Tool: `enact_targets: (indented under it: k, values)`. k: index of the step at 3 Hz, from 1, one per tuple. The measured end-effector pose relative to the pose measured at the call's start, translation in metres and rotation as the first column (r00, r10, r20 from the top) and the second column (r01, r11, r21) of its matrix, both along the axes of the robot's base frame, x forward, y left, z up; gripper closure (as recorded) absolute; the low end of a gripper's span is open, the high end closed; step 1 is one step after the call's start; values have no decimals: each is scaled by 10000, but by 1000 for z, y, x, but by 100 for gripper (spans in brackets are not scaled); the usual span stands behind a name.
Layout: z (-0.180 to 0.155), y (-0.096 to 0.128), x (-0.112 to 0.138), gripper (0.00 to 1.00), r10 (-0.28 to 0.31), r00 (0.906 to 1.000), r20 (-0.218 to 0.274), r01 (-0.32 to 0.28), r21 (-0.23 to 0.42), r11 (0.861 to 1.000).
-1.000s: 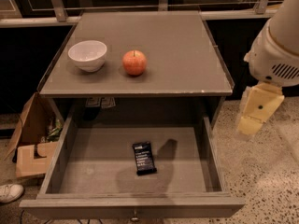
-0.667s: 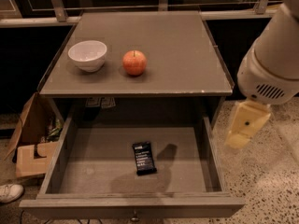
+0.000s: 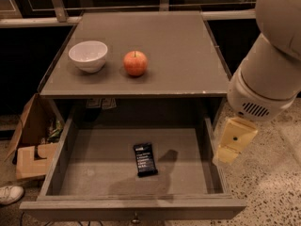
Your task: Pick rxbar blueberry from top drawer and place on counter
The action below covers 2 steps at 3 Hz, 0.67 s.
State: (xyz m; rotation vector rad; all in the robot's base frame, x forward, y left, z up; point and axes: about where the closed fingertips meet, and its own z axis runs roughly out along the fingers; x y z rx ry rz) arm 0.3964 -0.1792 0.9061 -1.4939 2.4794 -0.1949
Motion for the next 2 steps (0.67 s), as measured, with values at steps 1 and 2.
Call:
enact_targets:
  k: [1, 2]
  values:
    - [-8, 11, -3, 0, 96, 9999, 96, -98, 261, 9996]
    - [-21, 30, 0, 0, -37, 9981, 610, 31, 100, 9999]
